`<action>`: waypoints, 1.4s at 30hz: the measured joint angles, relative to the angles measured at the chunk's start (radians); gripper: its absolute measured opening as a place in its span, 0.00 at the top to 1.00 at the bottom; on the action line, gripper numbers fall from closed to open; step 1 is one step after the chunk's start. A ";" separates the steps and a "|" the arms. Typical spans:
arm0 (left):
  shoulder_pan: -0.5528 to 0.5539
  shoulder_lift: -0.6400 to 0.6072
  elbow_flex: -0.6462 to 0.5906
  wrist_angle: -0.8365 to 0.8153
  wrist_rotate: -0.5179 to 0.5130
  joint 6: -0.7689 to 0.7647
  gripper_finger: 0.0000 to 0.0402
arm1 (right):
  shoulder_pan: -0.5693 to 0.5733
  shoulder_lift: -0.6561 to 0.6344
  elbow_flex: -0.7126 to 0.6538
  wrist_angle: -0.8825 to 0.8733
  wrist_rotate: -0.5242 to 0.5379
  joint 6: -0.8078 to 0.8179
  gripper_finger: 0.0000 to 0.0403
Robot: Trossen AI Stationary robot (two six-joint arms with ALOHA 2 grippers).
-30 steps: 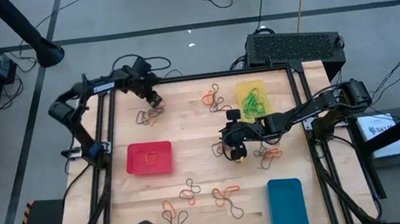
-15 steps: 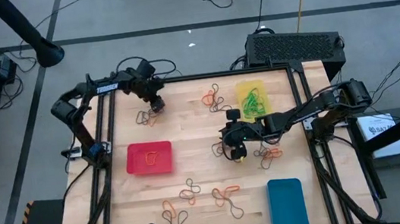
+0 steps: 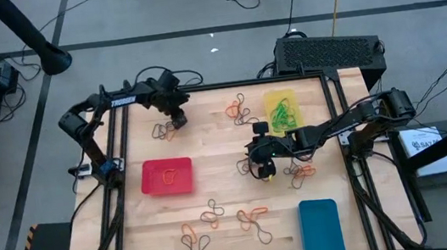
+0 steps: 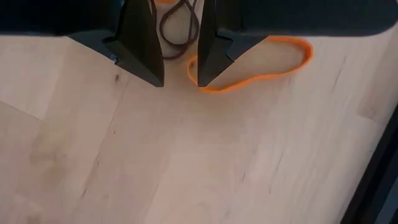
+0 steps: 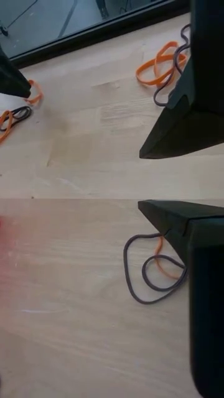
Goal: Sort rubber bands into baskets
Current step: Put the orange rubber band into the pink bin
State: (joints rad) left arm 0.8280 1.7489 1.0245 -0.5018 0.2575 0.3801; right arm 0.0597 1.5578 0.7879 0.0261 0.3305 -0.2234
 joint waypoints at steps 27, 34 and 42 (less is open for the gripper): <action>-0.010 0.064 0.062 -0.065 -0.157 -0.006 0.98 | 0.000 0.000 0.000 -0.001 -0.001 0.001 0.72; -0.099 -0.153 0.082 -0.206 -0.118 -0.029 0.99 | 0.000 0.000 0.000 -0.001 -0.001 0.001 0.72; -0.324 -0.380 0.084 -0.349 -0.085 -0.203 0.99 | 0.000 0.000 0.000 0.000 0.000 0.000 0.72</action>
State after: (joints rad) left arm 0.5044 1.3688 1.1080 -0.8509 0.1726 0.1772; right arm 0.0597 1.5579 0.7879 0.0261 0.3302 -0.2230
